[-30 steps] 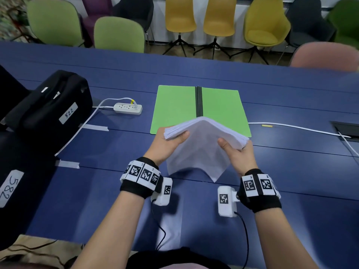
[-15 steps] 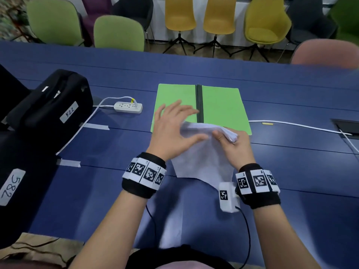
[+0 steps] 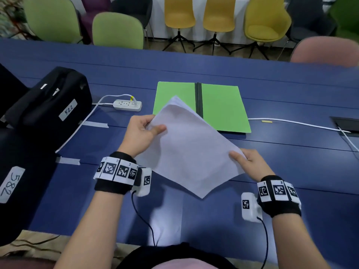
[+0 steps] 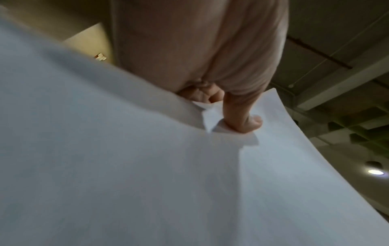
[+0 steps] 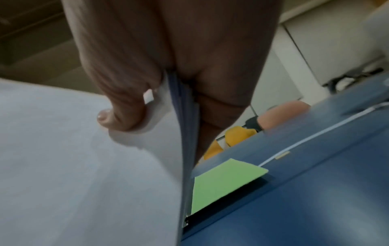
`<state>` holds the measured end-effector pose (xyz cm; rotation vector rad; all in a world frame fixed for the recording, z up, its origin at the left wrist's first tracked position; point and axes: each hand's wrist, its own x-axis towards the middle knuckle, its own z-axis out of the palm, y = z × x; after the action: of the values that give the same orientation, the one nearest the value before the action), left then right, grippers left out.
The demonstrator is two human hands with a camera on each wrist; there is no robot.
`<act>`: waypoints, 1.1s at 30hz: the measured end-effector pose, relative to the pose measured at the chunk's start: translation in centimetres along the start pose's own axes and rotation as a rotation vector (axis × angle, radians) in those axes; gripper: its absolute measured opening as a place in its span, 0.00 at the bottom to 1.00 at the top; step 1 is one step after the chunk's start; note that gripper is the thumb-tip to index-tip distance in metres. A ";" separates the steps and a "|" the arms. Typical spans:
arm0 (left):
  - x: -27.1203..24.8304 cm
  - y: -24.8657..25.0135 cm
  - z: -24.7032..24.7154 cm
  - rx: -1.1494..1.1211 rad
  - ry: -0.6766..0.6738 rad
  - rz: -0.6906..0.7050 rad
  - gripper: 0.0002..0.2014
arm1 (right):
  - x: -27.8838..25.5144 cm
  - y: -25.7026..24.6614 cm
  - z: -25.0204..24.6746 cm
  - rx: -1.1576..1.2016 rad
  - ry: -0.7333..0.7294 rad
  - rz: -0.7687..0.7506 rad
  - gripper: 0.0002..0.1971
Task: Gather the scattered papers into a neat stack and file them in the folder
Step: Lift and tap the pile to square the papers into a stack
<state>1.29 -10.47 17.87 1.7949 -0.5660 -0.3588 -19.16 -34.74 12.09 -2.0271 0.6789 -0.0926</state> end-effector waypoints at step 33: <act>-1.1 -8.6 6.4 -0.476 0.436 -0.540 0.20 | 1.0 1.8 6.3 0.696 0.498 0.198 0.15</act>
<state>-1.24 -13.20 7.77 1.4681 0.3043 -0.4082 -16.98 -31.05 7.01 -1.2586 0.9869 -0.6413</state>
